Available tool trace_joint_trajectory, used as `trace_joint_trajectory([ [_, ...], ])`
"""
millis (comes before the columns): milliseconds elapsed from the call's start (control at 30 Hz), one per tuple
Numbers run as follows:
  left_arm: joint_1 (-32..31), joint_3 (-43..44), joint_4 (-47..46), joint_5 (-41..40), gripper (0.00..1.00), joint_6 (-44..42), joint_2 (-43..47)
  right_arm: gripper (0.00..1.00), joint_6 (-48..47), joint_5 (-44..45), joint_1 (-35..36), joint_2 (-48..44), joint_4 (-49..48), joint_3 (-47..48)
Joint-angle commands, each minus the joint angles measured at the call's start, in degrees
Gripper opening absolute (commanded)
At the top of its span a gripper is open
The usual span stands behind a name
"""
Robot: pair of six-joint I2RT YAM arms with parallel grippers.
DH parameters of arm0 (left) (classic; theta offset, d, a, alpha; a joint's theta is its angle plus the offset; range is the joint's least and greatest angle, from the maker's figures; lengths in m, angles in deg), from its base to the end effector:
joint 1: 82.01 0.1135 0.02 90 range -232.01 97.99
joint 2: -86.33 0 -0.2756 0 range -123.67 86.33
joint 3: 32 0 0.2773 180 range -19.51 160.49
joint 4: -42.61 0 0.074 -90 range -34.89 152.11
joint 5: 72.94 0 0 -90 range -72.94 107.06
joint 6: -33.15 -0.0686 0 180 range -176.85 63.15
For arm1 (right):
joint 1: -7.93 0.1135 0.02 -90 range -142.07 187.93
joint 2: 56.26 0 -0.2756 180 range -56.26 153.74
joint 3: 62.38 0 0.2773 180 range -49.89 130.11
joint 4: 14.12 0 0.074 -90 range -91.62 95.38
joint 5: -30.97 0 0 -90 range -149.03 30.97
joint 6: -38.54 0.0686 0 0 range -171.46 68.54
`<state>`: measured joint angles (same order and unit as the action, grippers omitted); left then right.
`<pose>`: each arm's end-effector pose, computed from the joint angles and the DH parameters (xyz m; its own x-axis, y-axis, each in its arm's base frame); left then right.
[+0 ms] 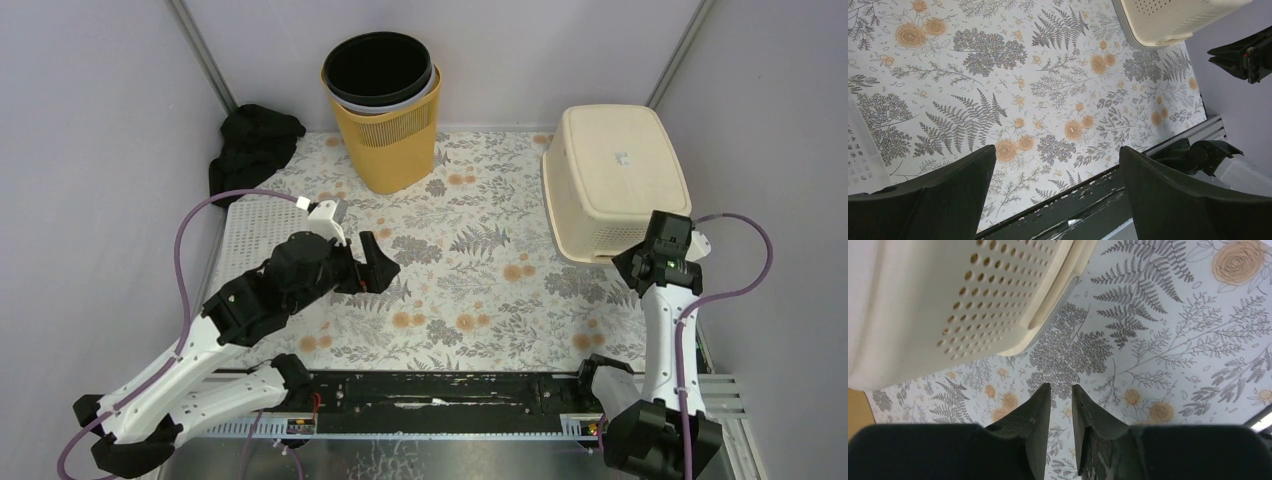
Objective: Turn the large container upside down
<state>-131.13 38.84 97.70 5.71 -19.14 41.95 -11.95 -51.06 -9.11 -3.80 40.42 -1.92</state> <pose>0.1380 -0.1388 0.3621 -0.6324 -0.1858 -0.7521 0.3052 0.8326 -0.4623 0.2117 -0.0748 0.2676 -0.2928 0.7487 -0.5947 0.7358 0.5736 0.3600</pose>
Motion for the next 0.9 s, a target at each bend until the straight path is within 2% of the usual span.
trace_joint_trajectory([
  [0,-0.1,0.7,0.0,-0.7,1.0,-1.4,-0.3,0.29,2.6,-1.3,-0.8,2.8,-7.9,0.5],
  [300,0.0,1.3,0.4,-1.7,1.0,-1.0,-1.2,0.28,6.3,-3.1,-1.2,14.5,-17.9,4.0],
  [433,0.0,1.6,0.8,-2.2,1.0,-0.9,-1.4,0.24,7.1,-2.9,-1.2,19.2,-21.0,5.6],
  [867,0.0,3.6,1.8,-4.0,1.0,-0.9,-3.2,0.25,8.9,-4.0,-1.4,33.3,-27.1,14.0],
])
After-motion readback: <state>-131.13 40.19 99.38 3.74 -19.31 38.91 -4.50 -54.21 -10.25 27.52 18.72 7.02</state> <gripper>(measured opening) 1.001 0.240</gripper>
